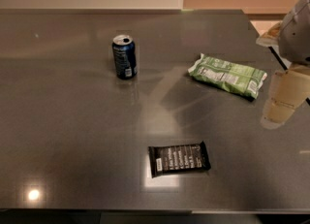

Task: Pick rxbar chocolate

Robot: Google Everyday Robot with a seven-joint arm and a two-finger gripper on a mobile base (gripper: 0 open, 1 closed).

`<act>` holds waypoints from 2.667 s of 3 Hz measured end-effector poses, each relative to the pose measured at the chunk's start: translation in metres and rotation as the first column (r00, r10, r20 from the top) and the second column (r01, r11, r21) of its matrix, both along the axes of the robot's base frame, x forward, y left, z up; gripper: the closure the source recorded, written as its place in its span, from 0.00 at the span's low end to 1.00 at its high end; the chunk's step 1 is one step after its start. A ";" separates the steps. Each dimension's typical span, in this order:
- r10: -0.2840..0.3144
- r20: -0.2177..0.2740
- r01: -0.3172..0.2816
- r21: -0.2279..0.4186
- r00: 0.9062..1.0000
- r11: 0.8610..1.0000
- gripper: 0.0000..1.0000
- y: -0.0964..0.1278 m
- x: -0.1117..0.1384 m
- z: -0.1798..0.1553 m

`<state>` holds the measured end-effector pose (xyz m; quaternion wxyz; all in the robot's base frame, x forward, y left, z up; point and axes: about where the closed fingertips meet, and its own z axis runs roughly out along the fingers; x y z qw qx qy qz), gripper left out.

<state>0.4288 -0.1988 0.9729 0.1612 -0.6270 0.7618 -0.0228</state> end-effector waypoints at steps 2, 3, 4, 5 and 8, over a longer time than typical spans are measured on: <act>0.190 0.001 -0.190 0.046 0.982 0.981 0.00 0.049 -0.028 -0.035; 0.285 -0.025 -0.282 0.087 0.958 0.956 0.00 0.070 -0.038 -0.065; 0.365 -0.055 -0.354 0.148 0.930 0.924 0.00 0.089 -0.043 -0.096; 0.405 -0.071 -0.387 0.184 0.912 0.904 0.00 0.099 -0.044 -0.114; 0.452 -0.141 -0.428 0.169 0.881 0.888 0.17 0.116 -0.050 -0.155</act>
Offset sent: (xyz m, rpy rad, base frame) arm -0.0440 0.0789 -0.0683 0.0843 0.0215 0.3294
